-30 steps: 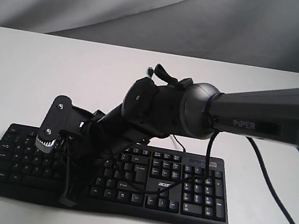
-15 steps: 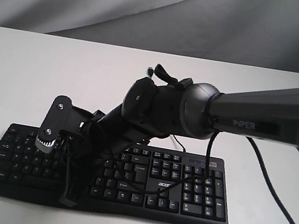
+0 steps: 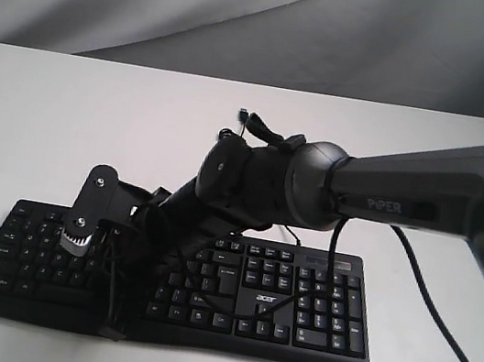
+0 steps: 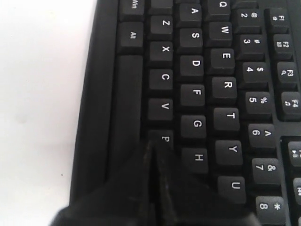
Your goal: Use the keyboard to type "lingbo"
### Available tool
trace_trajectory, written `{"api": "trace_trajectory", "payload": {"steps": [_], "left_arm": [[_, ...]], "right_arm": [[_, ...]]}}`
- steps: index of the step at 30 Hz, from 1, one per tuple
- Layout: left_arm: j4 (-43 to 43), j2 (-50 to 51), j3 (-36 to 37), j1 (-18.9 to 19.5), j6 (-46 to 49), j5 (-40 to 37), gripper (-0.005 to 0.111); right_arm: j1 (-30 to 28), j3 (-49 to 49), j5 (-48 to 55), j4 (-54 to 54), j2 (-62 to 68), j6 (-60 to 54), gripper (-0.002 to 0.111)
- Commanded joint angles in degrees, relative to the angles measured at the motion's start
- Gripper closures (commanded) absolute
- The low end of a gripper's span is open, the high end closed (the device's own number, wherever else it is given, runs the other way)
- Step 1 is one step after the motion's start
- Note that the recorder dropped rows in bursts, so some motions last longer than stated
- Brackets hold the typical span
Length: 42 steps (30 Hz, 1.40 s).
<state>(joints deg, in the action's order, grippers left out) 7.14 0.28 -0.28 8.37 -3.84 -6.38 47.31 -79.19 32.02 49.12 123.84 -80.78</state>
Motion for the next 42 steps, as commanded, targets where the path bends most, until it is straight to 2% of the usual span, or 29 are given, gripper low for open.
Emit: {"api": "trace_trajectory", "payload": {"steps": [1,18,30,38,42], "left_arm": [[0.0,-0.3,0.3,-0.4,-0.1,0.5,0.106],[0.0,-0.3,0.3,-0.4,-0.1,0.5,0.106],[0.0,-0.3,0.3,-0.4,-0.1,0.5,0.106],[0.0,-0.3,0.3,-0.4,-0.1,0.5,0.106],[0.0,-0.3,0.3,-0.4,-0.1,0.5,0.106]], "right_arm": [[0.2,0.0,-0.4,-0.1,-0.1,0.1,0.108],[0.2,0.0,-2.2,-0.4,2.1,0.0,0.108],[0.2,-0.3,-4.5,0.1,-1.9,-0.5,0.108],[0.2,-7.6,0.5,0.5,3.0,0.0,0.108],[0.2,-8.3,0.7,0.4,4.5,-0.1,0.108]]}}
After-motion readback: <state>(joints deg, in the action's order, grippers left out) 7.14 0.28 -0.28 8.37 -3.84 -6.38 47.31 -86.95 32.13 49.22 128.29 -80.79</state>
